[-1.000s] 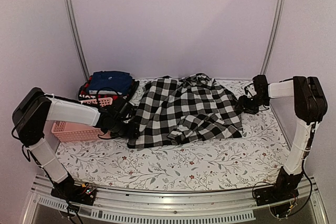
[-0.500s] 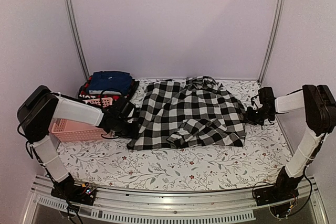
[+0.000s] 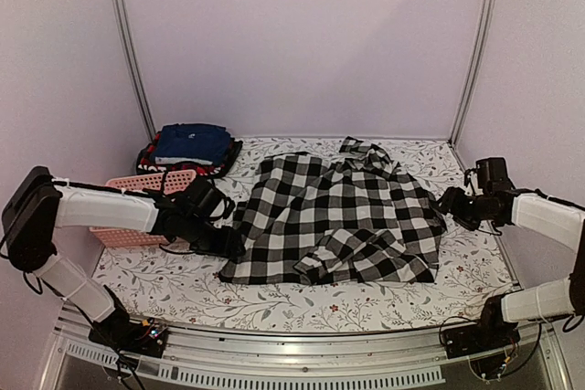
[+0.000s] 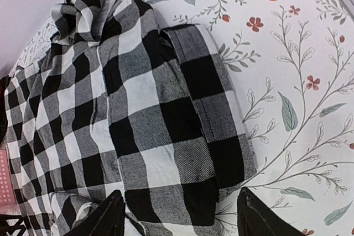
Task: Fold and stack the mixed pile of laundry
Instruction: Adjust the flattened shirt at the center of the board.
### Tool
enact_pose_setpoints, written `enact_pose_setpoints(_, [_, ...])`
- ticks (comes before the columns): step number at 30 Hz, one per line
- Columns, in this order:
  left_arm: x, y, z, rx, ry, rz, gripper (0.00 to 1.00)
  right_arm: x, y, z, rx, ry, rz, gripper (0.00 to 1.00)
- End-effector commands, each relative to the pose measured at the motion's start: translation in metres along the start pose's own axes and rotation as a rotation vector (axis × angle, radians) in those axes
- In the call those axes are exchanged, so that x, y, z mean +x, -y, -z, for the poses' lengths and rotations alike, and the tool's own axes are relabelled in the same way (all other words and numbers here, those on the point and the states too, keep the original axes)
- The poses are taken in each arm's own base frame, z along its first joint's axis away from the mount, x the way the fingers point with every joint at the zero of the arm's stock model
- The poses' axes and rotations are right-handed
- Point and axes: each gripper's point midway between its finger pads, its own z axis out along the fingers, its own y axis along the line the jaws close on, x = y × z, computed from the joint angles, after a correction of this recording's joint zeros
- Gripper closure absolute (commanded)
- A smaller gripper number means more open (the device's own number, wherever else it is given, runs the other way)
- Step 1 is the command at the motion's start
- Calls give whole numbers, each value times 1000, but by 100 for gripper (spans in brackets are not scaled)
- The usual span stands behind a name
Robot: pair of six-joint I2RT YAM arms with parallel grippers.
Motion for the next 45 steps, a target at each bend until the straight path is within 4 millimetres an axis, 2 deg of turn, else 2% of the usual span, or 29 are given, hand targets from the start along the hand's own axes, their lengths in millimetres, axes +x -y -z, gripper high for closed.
enact_pose_setpoints(1, [-85,4,51,112,248,8,27,-70,-41,28,-68,198,133,28])
enact_pose_setpoints(2, [-105,5,59,122,289,-7,25,-87,-56,33,-109,236,163,27])
enact_pose_setpoints(3, [-132,-1,67,113,344,-6,23,-100,-70,31,-149,251,203,26])
enact_pose_setpoints(5, [-175,-10,72,86,403,-17,21,-132,-102,33,-230,294,277,26])
enact_pose_setpoints(7, [-215,-23,70,57,429,-12,24,-151,-118,5,-258,261,327,28])
enact_pose_setpoints(8, [-241,-25,74,41,462,-17,26,-160,-127,-2,-277,259,351,29])
enact_pose_setpoints(9, [-258,-32,71,20,474,-11,27,-163,-128,-25,-282,219,365,30])
enact_pose_setpoints(12, [-296,-41,53,61,474,-5,35,-181,-134,-63,-266,179,400,33])
enact_pose_setpoints(13, [-307,-45,46,53,474,-6,37,-178,-127,-89,-240,134,412,33])
enact_pose_setpoints(15, [-321,-52,29,33,462,-20,39,-182,-119,-118,-193,95,439,34])
enact_pose_setpoints(16, [-326,-49,20,43,450,-35,39,-177,-112,-139,-176,60,453,34])
enact_pose_setpoints(18, [-330,-46,-2,79,419,-54,38,-175,-104,-161,-150,27,474,34])
enact_pose_setpoints(20, [-328,-39,-23,135,387,-82,36,-168,-96,-181,-143,-14,491,33])
enact_pose_setpoints(23, [-323,-30,-49,198,356,-114,33,-161,-91,-202,-145,-46,495,33])
enact_pose_setpoints(27, [-317,-28,-69,227,327,-125,28,-157,-92,-218,-171,-92,530,34])
enact_pose_setpoints(31, [-316,-29,-83,222,305,-118,25,-161,-90,-225,-149,-115,519,39])
enact_pose_setpoints(35, [-311,-29,-99,240,270,-106,25,-146,-85,-241,-165,-193,498,42])
enact_pose_setpoints(38, [-308,-26,-111,255,252,-105,24,-140,-91,-244,-212,-213,495,45])
enact_pose_setpoints(43, [-304,-14,-122,279,233,-127,27,-129,-94,-248,-248,-264,491,46])
enact_pose_setpoints(45, [-303,-12,-126,279,225,-127,32,-123,-91,-253,-254,-303,483,51])
